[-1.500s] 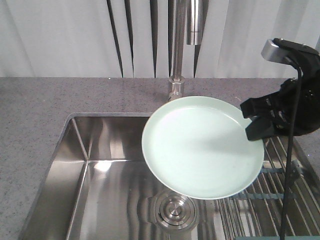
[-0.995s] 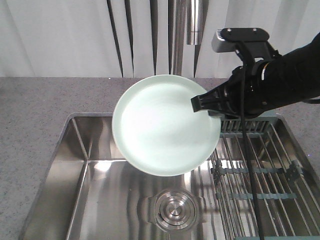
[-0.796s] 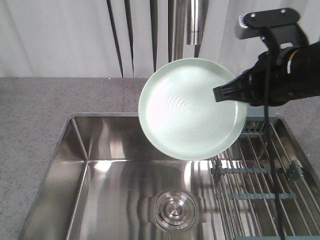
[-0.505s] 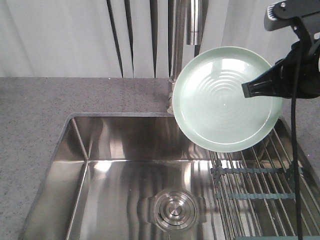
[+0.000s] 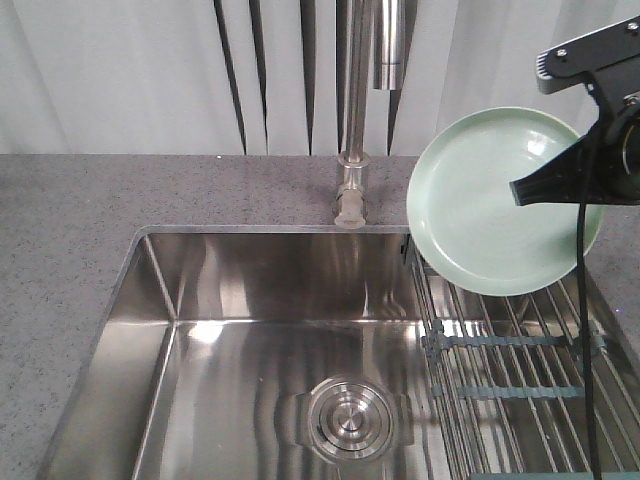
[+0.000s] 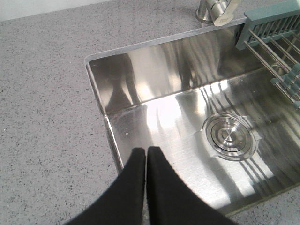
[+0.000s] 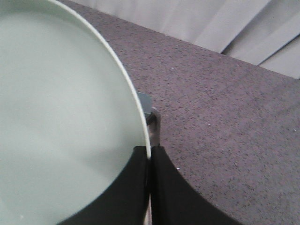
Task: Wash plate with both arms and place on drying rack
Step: 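Move the plate back and lower it into the drying rack, then open the right gripper and lift it off the plate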
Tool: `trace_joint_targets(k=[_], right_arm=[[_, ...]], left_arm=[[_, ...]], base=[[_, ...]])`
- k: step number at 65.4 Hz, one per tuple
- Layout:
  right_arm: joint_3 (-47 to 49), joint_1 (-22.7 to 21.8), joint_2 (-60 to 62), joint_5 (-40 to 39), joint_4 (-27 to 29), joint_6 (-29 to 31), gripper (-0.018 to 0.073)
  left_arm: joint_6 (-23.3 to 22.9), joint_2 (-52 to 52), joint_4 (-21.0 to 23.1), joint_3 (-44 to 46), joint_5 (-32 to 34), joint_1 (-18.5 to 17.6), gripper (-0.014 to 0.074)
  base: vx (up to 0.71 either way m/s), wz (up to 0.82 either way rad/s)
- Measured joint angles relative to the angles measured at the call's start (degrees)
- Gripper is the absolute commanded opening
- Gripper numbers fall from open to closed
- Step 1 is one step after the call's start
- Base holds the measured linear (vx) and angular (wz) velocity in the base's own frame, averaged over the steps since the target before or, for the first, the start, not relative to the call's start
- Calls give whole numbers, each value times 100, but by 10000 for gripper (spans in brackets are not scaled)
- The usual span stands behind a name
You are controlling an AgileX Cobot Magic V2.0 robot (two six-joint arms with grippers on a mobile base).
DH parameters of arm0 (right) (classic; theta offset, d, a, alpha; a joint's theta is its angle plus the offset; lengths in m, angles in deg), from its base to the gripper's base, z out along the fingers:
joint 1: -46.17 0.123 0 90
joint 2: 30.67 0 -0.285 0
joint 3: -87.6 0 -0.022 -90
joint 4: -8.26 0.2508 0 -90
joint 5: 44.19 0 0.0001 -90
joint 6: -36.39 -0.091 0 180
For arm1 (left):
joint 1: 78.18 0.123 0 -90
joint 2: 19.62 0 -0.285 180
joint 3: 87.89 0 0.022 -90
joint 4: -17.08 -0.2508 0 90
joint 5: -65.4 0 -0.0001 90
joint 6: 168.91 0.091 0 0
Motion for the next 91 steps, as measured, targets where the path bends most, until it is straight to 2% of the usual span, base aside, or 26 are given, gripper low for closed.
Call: trace_joint_targets(k=[16, 26, 37, 52, 72, 82, 91], right_arm=[[0, -1044, -436, -6, 220, 108, -3], [0, -1389, -870, -53, 616, 481, -3], [0, -1475, -1429, -116, 812, 818, -3], [0, -1481, -2139, -197, 917, 902, -3], [0, -1481, -2483, -267, 1350, 1373, 2], [0, -1481, -2483, -316, 1382, 1408, 37], [0, -1481, -2483, -349, 1377, 1412, 112]], left_arm=[[0, 0, 0, 0, 0, 0, -6], [0, 0, 0, 0, 0, 0, -6], [0, 0, 0, 0, 0, 0, -6], [0, 0, 0, 0, 0, 0, -6], [0, 0, 0, 0, 0, 0, -6], [0, 0, 0, 0, 0, 0, -6], [0, 0, 0, 0, 0, 0, -6]], base=[[0, 0], [0, 0], [0, 0], [0, 0], [0, 0], [0, 0], [0, 0]])
